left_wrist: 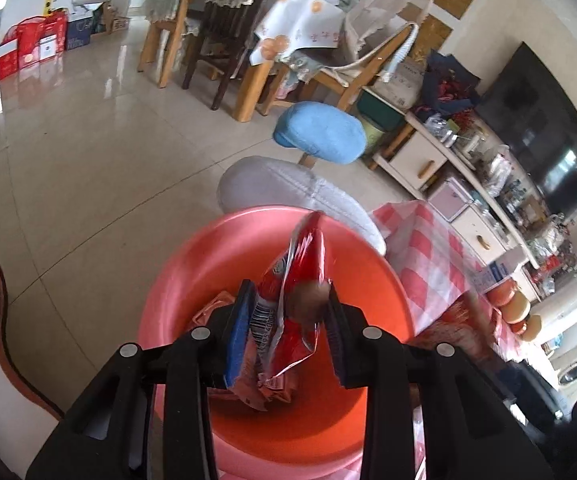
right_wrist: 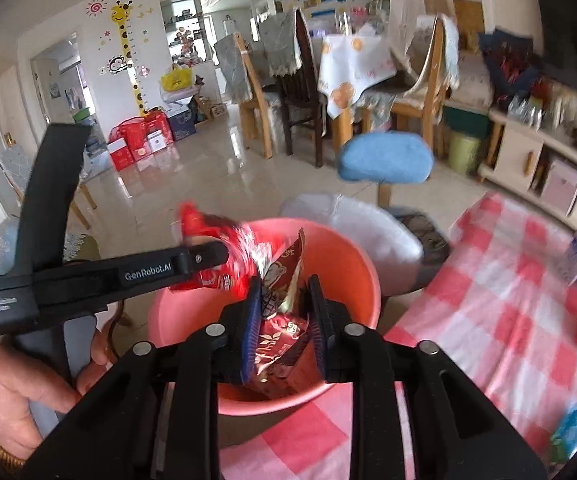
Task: Collect trash
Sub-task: 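Return both tools to the table over the last two packets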
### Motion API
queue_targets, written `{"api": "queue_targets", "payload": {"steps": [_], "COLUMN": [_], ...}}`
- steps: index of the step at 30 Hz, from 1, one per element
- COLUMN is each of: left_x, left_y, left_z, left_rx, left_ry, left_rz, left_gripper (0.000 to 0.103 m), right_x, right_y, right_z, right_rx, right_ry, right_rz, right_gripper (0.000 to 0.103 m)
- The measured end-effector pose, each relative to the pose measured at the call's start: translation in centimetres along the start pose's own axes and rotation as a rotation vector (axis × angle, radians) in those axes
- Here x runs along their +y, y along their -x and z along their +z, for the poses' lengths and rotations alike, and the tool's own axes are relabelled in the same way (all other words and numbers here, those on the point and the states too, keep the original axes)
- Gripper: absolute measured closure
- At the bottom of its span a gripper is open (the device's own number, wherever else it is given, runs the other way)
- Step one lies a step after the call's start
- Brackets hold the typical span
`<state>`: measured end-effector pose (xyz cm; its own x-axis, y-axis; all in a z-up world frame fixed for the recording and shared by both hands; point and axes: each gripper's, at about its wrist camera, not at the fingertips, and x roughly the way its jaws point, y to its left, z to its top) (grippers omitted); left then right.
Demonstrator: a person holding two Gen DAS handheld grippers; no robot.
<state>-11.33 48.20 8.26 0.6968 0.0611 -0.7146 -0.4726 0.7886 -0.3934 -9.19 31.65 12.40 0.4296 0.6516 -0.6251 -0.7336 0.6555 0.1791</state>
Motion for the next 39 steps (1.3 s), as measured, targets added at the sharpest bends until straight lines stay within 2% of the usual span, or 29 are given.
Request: {"api": "queue_targets", "payload": {"steps": [1,2,3,4,5,7,9,13,16,18,24,28,30,35,39], "left_x": [-0.1,-0.2,-0.4,-0.7,-1.1,-1.8,-2.1,-2.9,-3.9,-4.4,-6.7,-8.4,-9.2,-10.7,-12.8], "left_y": [0.0,0.0,0.1,0.2,0.3,0.6,1.1,1.7,2.0,2.2,2.4,2.1,2.2,2.4,2.6], "left_z": [0.1,0.1,0.1,0.0,-0.1,-0.2,-0.3,-0.5,-0.8,-1.3,-2.2,-2.9,-3.1,-3.6,-4.2], "left_rx": [-0.004,-0.013,-0.02,-0.029,-0.042,-0.064,-0.089,-0.139,-0.172,-0.193,-0.227,-0.224,-0.234,-0.243,-0.228], "left_ry": [0.001,-0.002,-0.01,-0.026,-0.054,-0.084,-0.092,-0.118,-0.145,-0.167,-0.239,-0.296,-0.324,-0.359,-0.424], "left_rz": [-0.006,-0.008,0.004,0.017,0.036,0.052,0.047,0.023,-0.003,-0.021,-0.066,-0.066,-0.041,-0.047,-0.045], "left_gripper": [0.061,0.055,0.044,0.035,0.034,0.028,0.023,0.022,0.019,0.014,0.014,0.014,0.014,0.014,0.014], "right_x": [-0.3,-0.7,-1.0,-1.4,-1.9,-2.6,-3.2,-3.9,-4.3,-4.6,-5.8,-7.2,-8.0,-9.7,-10.6], "right_y": [-0.3,-0.5,-0.5,-0.4,-0.1,0.4,1.1,2.6,3.9,4.8,6.9,8.5,9.0,10.4,11.5], "right_z": [-0.3,-0.6,-0.8,-1.2,-1.5,-1.9,-2.2,-2.9,-4.1,-4.9,-6.6,-7.4,-7.8,-9.0,-10.2], "right_rx": [0.001,-0.001,-0.006,-0.011,-0.017,-0.022,-0.028,-0.037,-0.054,-0.073,-0.108,-0.12,-0.118,-0.106,-0.096], "right_ry": [-0.014,-0.034,-0.052,-0.073,-0.099,-0.12,-0.13,-0.098,-0.07,-0.06,-0.036,-0.039,-0.051,-0.075,-0.068], "right_rz": [0.0,-0.011,-0.016,-0.014,-0.006,-0.024,-0.034,-0.083,-0.113,-0.125,-0.19,-0.233,-0.247,-0.297,-0.329], "right_gripper": [0.056,0.049,0.038,0.034,0.033,0.02,0.018,0.017,0.009,0.009,0.004,0.004,0.004,0.004,0.004]}}
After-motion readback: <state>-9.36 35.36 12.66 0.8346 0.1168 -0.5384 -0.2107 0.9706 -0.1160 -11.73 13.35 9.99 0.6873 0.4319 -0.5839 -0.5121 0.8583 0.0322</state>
